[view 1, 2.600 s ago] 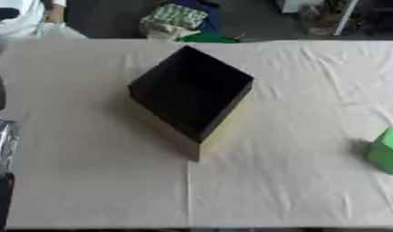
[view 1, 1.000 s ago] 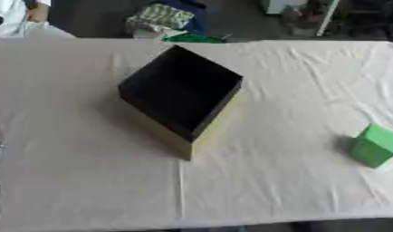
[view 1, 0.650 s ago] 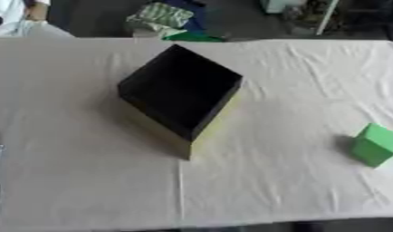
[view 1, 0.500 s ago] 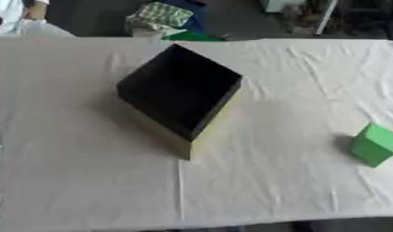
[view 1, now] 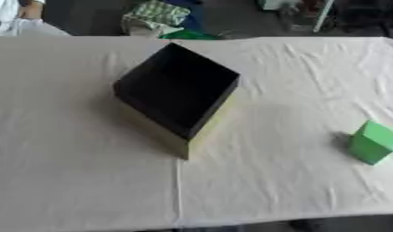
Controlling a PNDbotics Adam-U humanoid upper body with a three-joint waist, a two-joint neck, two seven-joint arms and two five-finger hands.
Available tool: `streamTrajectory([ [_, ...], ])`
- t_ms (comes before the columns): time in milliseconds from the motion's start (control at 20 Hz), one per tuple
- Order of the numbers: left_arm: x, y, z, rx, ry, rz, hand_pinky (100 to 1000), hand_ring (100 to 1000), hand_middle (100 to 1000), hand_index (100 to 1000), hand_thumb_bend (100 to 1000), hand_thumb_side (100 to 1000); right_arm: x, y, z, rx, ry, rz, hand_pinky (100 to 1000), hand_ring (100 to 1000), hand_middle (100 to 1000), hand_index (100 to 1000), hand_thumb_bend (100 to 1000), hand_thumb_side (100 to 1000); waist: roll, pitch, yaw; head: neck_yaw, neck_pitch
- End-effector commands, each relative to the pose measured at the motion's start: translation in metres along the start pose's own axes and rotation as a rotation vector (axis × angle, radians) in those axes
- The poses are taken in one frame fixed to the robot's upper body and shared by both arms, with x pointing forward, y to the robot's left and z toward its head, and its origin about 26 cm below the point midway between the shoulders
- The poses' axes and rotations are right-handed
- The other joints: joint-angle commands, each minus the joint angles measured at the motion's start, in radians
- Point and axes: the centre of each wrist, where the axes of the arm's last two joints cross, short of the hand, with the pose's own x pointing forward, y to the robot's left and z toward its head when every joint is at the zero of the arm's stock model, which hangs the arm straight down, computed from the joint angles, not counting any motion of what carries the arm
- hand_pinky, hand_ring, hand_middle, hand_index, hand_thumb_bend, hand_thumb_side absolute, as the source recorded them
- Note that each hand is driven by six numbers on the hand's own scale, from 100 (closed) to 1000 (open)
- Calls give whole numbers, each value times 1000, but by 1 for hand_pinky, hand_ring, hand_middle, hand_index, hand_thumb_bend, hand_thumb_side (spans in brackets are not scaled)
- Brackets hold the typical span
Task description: Pick up objects on the table and place them in the box.
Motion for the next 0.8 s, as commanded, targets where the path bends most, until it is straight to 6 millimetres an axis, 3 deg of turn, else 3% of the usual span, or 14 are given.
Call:
streamTrajectory([
  [50,8,1,-7,-24,-36,-1,666,749,688,771,159,834,3,-17,3,-22,-18,37,976,958,927,918,100,1000,1,-11,1,-11,-4],
  [800,7,-2,-4,-38,-16,23,665,749,687,770,150,845,37,-51,-51,-129,-177,68,962,948,916,915,100,1000,1,-17,11,-38,-7],
])
